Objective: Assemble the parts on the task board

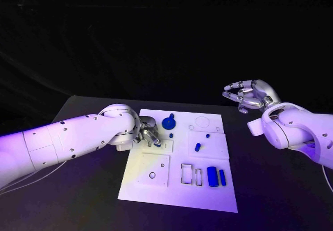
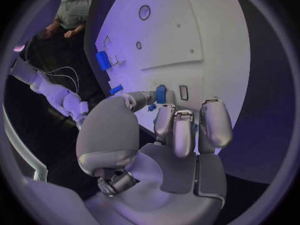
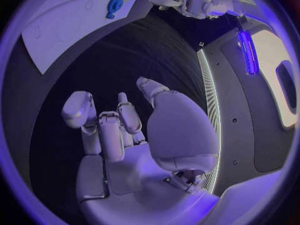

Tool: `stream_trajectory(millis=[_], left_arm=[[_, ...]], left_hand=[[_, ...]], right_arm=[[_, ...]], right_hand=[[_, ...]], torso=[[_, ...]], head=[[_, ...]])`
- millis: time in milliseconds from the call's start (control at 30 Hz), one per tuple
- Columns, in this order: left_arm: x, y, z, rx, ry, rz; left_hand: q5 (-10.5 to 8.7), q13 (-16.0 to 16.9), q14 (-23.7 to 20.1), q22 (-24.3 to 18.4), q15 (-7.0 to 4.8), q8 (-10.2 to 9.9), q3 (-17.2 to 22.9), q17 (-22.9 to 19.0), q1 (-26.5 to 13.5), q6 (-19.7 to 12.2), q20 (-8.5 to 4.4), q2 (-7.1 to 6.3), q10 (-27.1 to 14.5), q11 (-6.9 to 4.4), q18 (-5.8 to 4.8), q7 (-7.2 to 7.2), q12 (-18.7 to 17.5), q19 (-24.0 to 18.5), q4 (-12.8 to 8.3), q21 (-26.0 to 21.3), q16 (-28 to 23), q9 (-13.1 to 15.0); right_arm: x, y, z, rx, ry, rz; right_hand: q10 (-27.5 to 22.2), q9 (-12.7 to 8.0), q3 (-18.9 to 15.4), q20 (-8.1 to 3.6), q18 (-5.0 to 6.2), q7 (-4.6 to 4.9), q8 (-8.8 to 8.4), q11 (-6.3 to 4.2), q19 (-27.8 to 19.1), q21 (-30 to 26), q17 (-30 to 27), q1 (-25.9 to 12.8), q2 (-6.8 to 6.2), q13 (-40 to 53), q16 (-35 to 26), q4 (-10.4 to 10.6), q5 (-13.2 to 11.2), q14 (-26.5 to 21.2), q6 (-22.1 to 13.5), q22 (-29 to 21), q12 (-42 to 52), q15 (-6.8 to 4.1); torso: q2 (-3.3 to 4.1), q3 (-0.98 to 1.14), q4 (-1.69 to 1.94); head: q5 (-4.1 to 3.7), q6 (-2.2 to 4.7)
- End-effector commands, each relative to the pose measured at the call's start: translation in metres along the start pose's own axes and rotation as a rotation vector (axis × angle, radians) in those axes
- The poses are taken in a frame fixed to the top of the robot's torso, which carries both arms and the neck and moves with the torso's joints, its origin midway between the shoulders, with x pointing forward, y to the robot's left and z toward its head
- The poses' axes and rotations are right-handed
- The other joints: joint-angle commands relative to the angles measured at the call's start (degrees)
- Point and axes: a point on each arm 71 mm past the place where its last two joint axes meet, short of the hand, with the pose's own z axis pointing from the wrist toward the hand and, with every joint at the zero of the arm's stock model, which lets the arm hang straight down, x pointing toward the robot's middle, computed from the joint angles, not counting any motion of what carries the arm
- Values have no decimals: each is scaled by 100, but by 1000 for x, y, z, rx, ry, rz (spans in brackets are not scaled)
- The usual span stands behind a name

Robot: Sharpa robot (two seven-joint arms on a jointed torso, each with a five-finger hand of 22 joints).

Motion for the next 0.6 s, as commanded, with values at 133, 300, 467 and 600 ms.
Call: stream_trajectory(millis=[133,300,467,600], left_arm=[[7,3,1,-13,52,31],[7,3,2,-15,54,32],[7,3,2,-15,56,32],[7,3,2,-16,57,33]], left_hand=[[-20,9,555,-6,-57,20,159,1348,-234,370,-58,12,-8,-62,-82,-343,28,5,-213,-27,29,970],[-44,8,555,-12,-64,3,-12,1347,-418,404,-67,57,-13,-69,-81,-351,29,7,-26,-36,29,966],[-53,15,556,-11,-66,-4,-83,1349,-494,423,-69,75,-11,-71,-82,-354,35,9,59,-38,29,964],[-67,26,556,-21,-68,-3,-156,1351,-554,448,-71,80,-5,-73,-80,-358,42,7,127,-45,30,965]], right_arm=[[1,0,0,-11,13,0],[0,0,0,-10,11,-1],[0,0,0,-10,10,-1],[0,0,0,-10,10,-1]], right_hand=[[18,-9,-10,-1,34,-8,34,-6,-36,-33,90,-22,31,-5,-19,40,18,271,-11,-7,-5,-27],[18,-9,-10,-1,34,-8,34,-6,-36,-33,90,-22,31,-5,-19,40,18,271,-11,-7,-5,-27],[20,-15,-15,-4,35,-10,50,-8,-34,-47,78,-32,28,-8,-26,51,59,270,-14,-14,-5,-29],[20,-15,-15,-4,35,-10,50,-8,-34,-47,78,-32,28,-8,-26,51,59,270,-14,-14,-5,-29]], torso=[[0,-1,-1],[1,0,1],[0,-1,3],[-1,1,0]], head=[[-2,-6],[-5,-8],[-6,-12],[-6,-14]])
